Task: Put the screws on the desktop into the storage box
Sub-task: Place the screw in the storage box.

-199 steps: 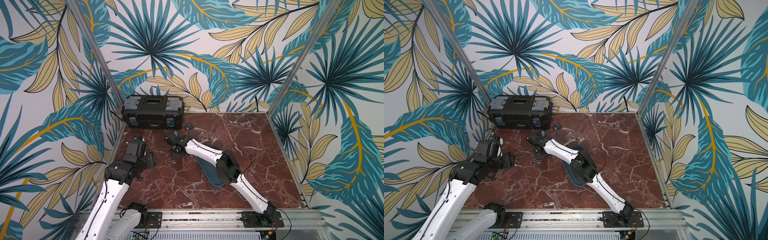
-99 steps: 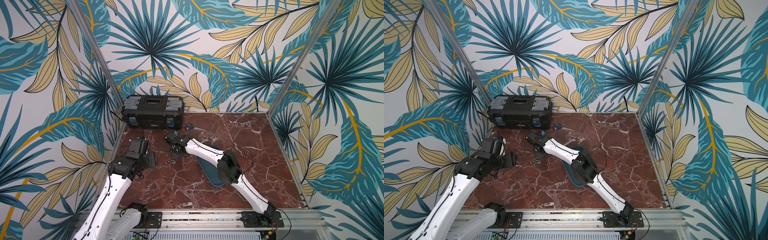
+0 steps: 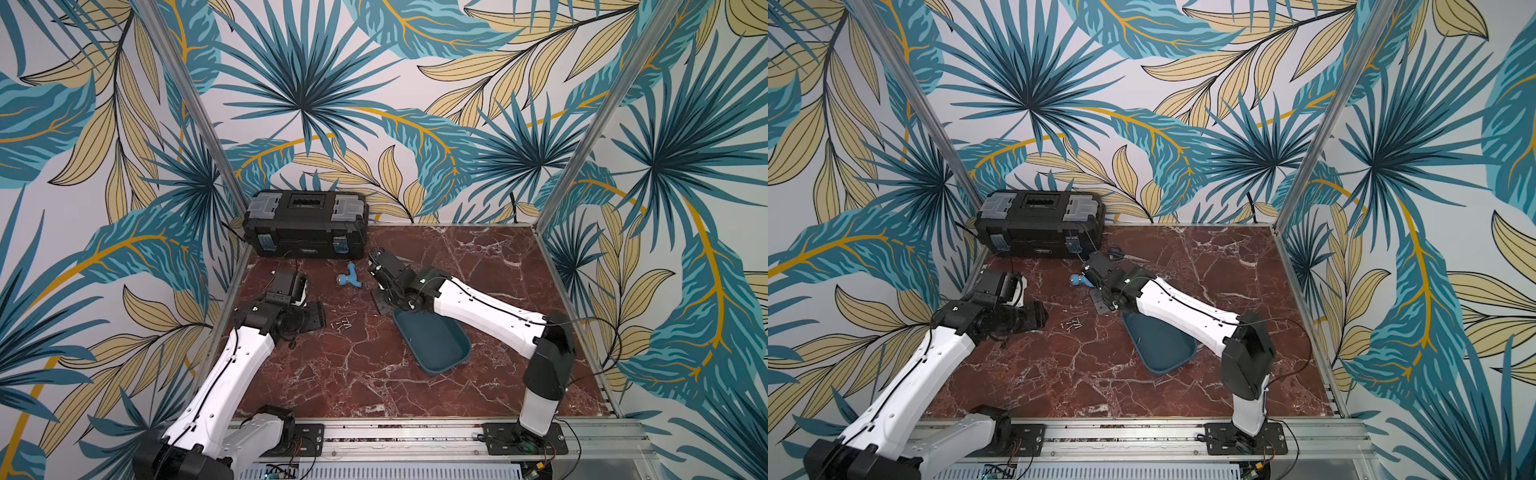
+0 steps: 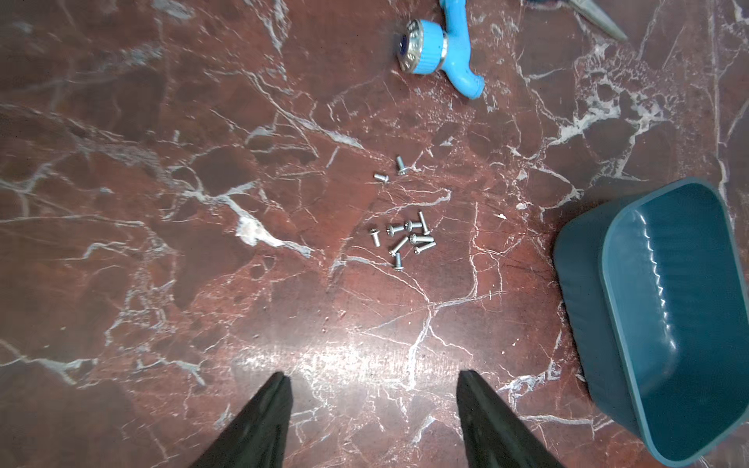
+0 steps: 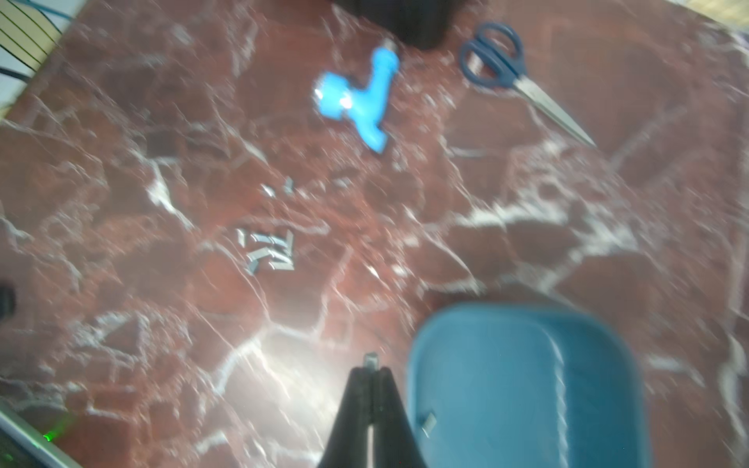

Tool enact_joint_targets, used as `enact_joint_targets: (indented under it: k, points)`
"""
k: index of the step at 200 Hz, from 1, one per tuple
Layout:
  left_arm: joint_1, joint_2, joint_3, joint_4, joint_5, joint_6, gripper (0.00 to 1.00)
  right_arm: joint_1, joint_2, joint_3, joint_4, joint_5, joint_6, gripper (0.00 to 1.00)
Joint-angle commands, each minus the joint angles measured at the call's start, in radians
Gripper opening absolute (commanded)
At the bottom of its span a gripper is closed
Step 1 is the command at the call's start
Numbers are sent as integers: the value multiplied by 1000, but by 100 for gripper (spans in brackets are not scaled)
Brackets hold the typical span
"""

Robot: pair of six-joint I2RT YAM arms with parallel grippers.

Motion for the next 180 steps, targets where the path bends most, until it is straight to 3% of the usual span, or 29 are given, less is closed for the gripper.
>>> enact_joint_targets:
  k: [1,45,91,107,121,137,180]
  points:
    - [-25,70,-50,95,50,-46,67,-10,-94,-185,24,78,13,0]
    - [-80,245,-50,168,6,-54,65,-27,-237,-458,63,107,86,0]
    - [-88,342,-35,190,-57,-61,62,-43,-277,-512,81,72,138,0]
    - [-87,350,-35,195,-78,-60,62,-44,-287,-502,87,67,132,25]
    - [-86,378,-29,196,-88,-59,62,-44,-287,-487,92,50,127,37]
    - [-85,416,-13,190,-100,-61,60,-44,-282,-470,95,30,129,41]
    - [-67,499,23,205,-109,-64,53,-44,-277,-459,110,-11,151,42]
